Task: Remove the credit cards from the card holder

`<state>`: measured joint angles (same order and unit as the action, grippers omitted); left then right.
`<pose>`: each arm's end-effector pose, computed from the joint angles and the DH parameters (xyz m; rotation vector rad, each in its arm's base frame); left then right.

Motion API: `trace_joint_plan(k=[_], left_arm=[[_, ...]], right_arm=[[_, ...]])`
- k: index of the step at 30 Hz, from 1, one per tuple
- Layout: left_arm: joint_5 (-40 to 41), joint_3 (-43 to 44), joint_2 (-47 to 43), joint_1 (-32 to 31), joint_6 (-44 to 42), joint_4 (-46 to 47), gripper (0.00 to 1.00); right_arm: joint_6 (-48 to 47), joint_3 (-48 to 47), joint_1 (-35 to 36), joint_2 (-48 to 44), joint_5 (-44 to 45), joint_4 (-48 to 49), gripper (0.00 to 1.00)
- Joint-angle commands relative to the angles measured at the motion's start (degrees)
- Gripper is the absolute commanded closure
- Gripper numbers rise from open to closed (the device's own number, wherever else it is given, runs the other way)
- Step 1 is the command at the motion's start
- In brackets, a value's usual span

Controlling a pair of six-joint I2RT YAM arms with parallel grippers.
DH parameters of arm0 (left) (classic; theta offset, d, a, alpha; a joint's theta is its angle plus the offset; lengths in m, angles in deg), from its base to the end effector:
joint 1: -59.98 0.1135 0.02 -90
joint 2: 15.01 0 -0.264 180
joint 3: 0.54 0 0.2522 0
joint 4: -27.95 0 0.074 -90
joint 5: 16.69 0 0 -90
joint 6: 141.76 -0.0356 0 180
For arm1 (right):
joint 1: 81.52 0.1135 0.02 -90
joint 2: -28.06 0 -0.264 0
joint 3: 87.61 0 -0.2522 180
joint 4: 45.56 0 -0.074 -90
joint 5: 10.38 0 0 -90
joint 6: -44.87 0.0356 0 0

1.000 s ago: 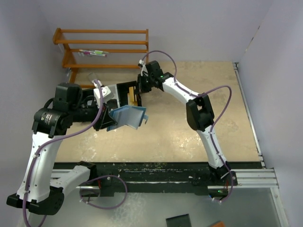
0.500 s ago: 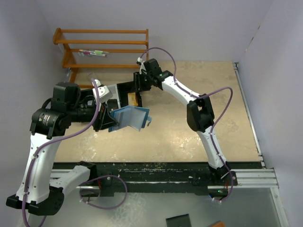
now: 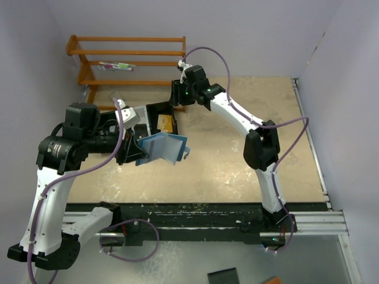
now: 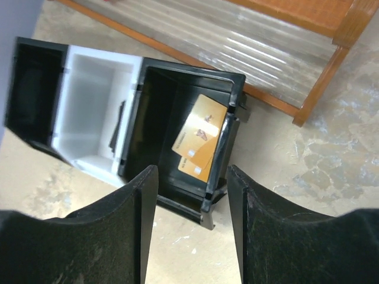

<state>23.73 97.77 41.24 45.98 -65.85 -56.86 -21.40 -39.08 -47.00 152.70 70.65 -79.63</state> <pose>0.1214 -0.0582 0.4361 0.9387 1.9711 -0.9876 0.4233 0.2979 0.3107 -0.3021 2.1133 0.7791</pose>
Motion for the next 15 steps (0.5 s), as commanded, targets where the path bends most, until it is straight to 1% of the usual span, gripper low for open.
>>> trace_joint_plan(k=[1, 5, 8, 11, 13, 15], left_arm=[[-2.7, 3.3, -0.4, 0.2, -0.3, 0.9, 1.00], [-3.1, 3.5, -0.6, 0.2, -0.1, 0.9, 1.00], [-3.3, 4.0, -0.7, 0.2, 0.0, 0.7, 1.00], [-3.4, 4.4, -0.7, 0.2, -0.1, 0.4, 1.00], [-3.5, 4.7, -0.6, 0.2, -0.1, 0.2, 1.00], [-3.6, 4.9, -0.5, 0.3, -0.1, 0.1, 1.00]], right_arm=[[-1.8, -2.6, 2.5, 4.8, 6.1, -3.2, 0.46], [-3.1, -6.1, 4.2, 8.5, 12.4, -6.5, 0.46], [-3.5, -5.3, 4.9, 9.0, 16.4, -6.1, 0.46], [-3.5, -3.5, 5.0, 8.6, 17.7, -4.7, 0.49], [-3.2, -1.3, 5.0, 7.9, 17.5, -3.1, 0.55], [-2.7, -0.1, 5.1, 7.8, 17.6, -2.0, 0.71]])
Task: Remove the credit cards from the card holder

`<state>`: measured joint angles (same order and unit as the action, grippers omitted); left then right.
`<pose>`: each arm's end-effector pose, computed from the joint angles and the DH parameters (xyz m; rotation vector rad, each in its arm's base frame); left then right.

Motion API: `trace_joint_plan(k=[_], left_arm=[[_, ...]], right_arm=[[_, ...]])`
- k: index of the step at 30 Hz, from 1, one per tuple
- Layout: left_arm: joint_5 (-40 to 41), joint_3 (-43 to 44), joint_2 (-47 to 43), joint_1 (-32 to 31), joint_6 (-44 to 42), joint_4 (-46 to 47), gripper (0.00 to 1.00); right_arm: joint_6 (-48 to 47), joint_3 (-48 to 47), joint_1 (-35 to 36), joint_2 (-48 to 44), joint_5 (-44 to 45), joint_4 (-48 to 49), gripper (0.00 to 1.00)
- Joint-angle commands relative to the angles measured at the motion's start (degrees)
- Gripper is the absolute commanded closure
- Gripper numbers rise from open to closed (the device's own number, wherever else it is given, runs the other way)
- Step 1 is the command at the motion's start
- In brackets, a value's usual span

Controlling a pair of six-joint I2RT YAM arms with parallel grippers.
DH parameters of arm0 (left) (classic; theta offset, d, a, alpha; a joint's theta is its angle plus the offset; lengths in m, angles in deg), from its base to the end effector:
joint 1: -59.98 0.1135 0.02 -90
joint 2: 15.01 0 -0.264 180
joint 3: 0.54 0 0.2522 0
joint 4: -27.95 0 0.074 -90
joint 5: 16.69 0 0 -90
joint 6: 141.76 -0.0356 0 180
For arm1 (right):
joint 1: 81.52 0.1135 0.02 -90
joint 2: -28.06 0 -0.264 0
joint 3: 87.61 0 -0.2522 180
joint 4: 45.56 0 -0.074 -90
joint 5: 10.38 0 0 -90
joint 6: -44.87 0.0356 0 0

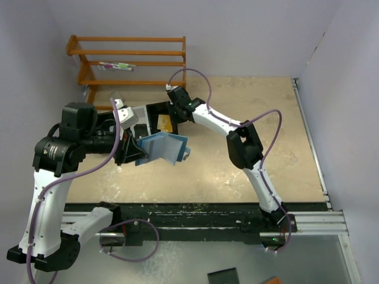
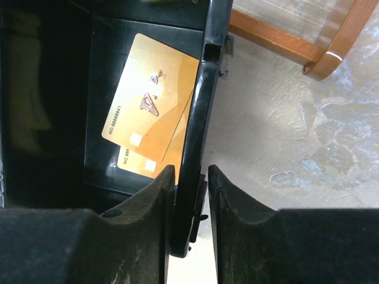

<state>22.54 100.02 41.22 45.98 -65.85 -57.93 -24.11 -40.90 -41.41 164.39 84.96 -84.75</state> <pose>0.1155 -0.0572 0.4452 0.9504 1.9402 -1.0018 0.4181 0.3478 0.2089 -0.3409 2.3191 0.4336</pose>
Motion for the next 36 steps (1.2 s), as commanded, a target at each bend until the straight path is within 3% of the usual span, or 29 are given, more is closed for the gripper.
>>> trace_joint_plan(k=[1, 3, 6, 15, 21, 28, 30, 33, 36], left_arm=[[-2.4, 2.8, -0.5, 0.2, -0.1, 1.1, 1.00], [-2.3, 3.1, -0.4, 0.2, -0.2, 0.9, 1.00], [-2.2, 3.1, -0.4, 0.2, -0.4, 0.7, 1.00], [-2.9, 2.9, 0.1, 0.2, -0.3, 1.1, 1.00], [-2.8, 2.4, 0.1, 0.2, -0.4, 1.1, 1.00], [-0.5, -0.1, -0.2, 0.2, -1.0, 2.2, 1.00], [-0.7, -0.9, -0.1, 0.2, -1.0, 2.5, 1.00], [-1.3, -1.7, 0.2, 0.2, -1.0, 2.9, 1.00], [-1.6, -2.0, 1.0, 0.2, -1.7, 2.9, 1.00]], right_arm=[[0.3, 1.9, -0.4, -3.8, 3.6, 3.1, 0.80], [0.6, 2.6, -0.5, -4.0, 4.4, 2.9, 0.93], [1.6, 5.9, -0.5, -5.9, 4.3, 1.7, 1.00], [4.9, 27.6, -2.5, -20.9, 12.3, 4.0, 1.00], [6.9, 42.9, -8.9, -31.2, 12.6, 7.2, 1.00], [2.4, 50.7, -14.4, -38.4, 10.5, 10.7, 0.99], [2.2, 49.7, -14.4, -38.2, 10.0, 10.0, 0.90], [2.7, 46.3, -14.4, -37.8, 9.4, 7.5, 0.63], [3.7, 43.0, -14.4, -40.1, 10.4, 4.0, 0.47]])
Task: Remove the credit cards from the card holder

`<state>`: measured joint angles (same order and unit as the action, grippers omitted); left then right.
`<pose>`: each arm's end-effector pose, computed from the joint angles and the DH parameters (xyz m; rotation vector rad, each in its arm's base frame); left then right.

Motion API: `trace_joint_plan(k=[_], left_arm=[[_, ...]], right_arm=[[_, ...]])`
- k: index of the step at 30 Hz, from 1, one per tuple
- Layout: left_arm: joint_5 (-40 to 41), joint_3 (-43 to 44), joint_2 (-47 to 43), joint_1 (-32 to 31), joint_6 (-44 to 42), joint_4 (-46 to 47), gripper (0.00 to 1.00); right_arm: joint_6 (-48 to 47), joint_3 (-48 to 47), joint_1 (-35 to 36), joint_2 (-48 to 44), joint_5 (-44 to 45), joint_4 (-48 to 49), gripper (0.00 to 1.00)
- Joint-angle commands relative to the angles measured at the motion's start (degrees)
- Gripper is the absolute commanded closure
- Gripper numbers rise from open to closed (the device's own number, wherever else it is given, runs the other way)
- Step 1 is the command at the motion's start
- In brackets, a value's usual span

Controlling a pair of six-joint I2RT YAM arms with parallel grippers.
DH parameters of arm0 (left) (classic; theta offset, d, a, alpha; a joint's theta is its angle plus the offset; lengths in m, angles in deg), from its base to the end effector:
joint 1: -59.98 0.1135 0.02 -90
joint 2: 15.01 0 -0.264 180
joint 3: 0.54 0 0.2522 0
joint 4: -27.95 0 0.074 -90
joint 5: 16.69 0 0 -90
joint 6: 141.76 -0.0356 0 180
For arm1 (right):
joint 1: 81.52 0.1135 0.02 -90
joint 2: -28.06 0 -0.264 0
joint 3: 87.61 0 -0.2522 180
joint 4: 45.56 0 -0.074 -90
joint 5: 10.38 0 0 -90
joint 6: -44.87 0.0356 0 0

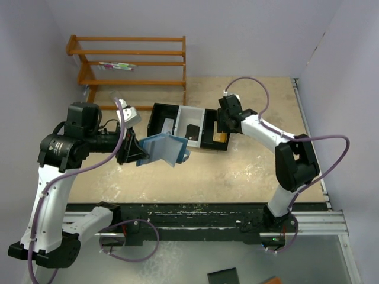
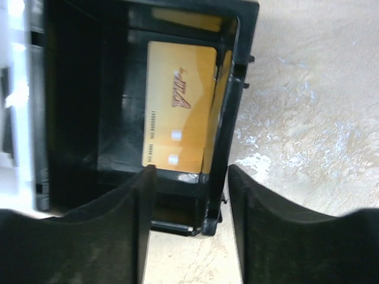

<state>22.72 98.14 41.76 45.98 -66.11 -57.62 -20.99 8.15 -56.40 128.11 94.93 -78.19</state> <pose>0.1223 -0.0588 0.4361 0.9463 1.9743 -1.0113 0.3486 0.1531 0.2237 0.1008 2.3766 0.0854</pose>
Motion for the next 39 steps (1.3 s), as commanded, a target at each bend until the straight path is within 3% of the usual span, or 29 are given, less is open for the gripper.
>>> trace_joint_plan(k=[1, 6, 12, 15, 18, 28, 32, 35, 39], left_arm=[[-1.8, -0.2, 0.7, 0.2, -1.5, 2.6, 1.00], [-3.3, -0.6, 1.9, 0.2, 0.3, 4.7, 1.00], [-7.5, -0.8, 3.3, 0.2, 2.8, 6.8, 1.00], [-8.1, -0.8, 4.3, 0.2, 3.6, 7.7, 1.00], [-8.5, -0.7, 5.2, 0.2, 3.9, 8.0, 1.00], [-10.3, 0.4, 5.6, 0.3, 4.4, 7.9, 1.00], [-10.9, 0.5, 5.8, 0.2, 4.0, 7.3, 1.00], [-11.0, 0.5, 6.0, 0.2, 3.5, 6.8, 1.00], [-10.6, 0.7, 6.0, 0.2, 2.9, 6.4, 1.00]], right_arm=[[1.0, -7.1, 0.6, -5.4, 1.0, -3.8, 0.43], [2.6, -9.4, 0.6, -18.3, -2.8, -5.5, 0.25], [8.1, 0.1, 3.2, -36.0, -32.1, 9.0, 0.00], [12.1, 5.1, 7.4, -42.6, -39.2, 17.5, 0.00], [14.0, 6.9, 12.9, -44.4, -39.8, 22.2, 0.00], [11.0, 3.7, 24.0, -36.6, -34.1, 22.4, 0.00], [11.4, 4.3, 26.3, -34.7, -32.7, 23.2, 0.07], [12.1, 4.9, 27.2, -33.7, -32.9, 24.5, 0.19], [12.8, 6.0, 28.1, -32.8, -33.8, 25.7, 0.59]])
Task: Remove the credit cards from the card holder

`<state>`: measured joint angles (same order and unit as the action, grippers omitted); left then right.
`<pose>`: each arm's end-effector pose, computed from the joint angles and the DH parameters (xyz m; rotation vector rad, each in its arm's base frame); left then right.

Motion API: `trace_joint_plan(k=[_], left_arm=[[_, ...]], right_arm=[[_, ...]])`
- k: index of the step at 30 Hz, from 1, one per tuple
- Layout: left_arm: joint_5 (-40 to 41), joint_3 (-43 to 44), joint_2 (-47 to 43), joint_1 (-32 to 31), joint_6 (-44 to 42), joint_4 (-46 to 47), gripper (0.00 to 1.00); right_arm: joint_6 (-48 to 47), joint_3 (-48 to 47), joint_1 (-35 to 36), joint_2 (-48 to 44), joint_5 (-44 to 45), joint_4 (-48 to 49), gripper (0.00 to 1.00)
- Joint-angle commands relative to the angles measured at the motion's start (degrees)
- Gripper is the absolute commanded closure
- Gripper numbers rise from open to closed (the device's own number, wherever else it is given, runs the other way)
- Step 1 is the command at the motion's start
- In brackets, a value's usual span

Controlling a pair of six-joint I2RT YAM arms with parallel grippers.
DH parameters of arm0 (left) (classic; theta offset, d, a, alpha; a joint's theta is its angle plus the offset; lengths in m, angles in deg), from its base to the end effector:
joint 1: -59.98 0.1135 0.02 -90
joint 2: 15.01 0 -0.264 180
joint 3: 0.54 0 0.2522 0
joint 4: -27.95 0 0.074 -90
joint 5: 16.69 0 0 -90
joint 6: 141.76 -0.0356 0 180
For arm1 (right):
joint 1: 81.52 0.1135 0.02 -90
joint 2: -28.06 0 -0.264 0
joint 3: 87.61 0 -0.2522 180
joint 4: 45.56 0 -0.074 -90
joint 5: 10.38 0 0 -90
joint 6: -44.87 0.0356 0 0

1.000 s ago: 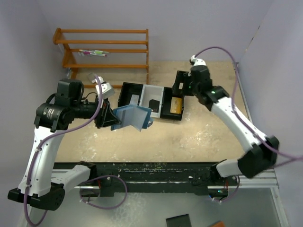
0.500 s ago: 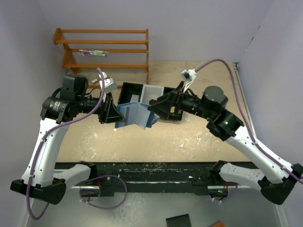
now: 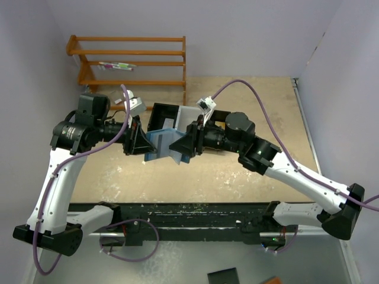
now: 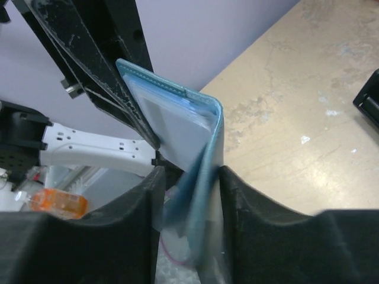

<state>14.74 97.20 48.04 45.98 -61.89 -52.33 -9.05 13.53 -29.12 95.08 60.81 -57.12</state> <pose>0.1600 -0.0712 0.4262 0.9214 1.9797 -1.2224 0.1565 0.2221 0.4088 -0.5348 1.6849 1.4295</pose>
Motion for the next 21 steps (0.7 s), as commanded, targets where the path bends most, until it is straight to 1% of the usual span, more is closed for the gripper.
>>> trace_joint_plan(k=[1, 2, 6, 8, 9, 12, 16, 17, 19, 21], left_arm=[[-2.5, 1.8, -0.2, 0.2, -1.4, 1.0, 1.00], [-2.3, 1.9, -0.1, 0.2, -1.4, 0.9, 1.00], [-1.3, 3.3, 1.2, 0.2, -1.5, 0.0, 1.00], [-0.7, 3.7, 1.4, 0.2, -1.4, -0.1, 1.00], [-0.6, 3.8, 1.5, 0.2, -1.3, 0.0, 0.97], [-0.7, 3.7, 1.7, 0.2, -1.8, -0.4, 0.82], [-1.7, 4.1, 2.2, 0.2, -2.9, -1.5, 0.63], [-2.1, 4.2, 2.3, 0.2, -3.5, -2.1, 0.60], [-2.7, 4.3, 2.4, 0.2, -4.5, -3.1, 0.56], [-3.0, 4.3, 2.3, 0.3, -5.6, -3.9, 0.55]], right_arm=[[1.1, 0.9, 1.0, 0.3, 0.4, 4.9, 0.70], [1.3, 1.2, 1.0, 0.4, 0.5, 5.1, 0.79], [2.6, 2.1, 1.1, 0.6, 0.2, 6.2, 1.00], [3.4, 2.2, 1.2, 0.8, -0.2, 6.6, 1.00], [3.9, 2.4, 1.2, 0.9, -0.3, 7.0, 1.00], [5.6, 3.5, 1.2, 1.0, -1.2, 9.2, 1.00], [7.9, 5.7, 1.2, 0.5, -2.1, 12.7, 1.00], [8.5, 6.1, 1.2, 0.2, -2.1, 13.3, 1.00], [9.3, 6.9, 1.2, -0.3, -2.6, 13.5, 1.00], [9.6, 6.9, 1.2, -1.0, -2.6, 13.6, 1.00]])
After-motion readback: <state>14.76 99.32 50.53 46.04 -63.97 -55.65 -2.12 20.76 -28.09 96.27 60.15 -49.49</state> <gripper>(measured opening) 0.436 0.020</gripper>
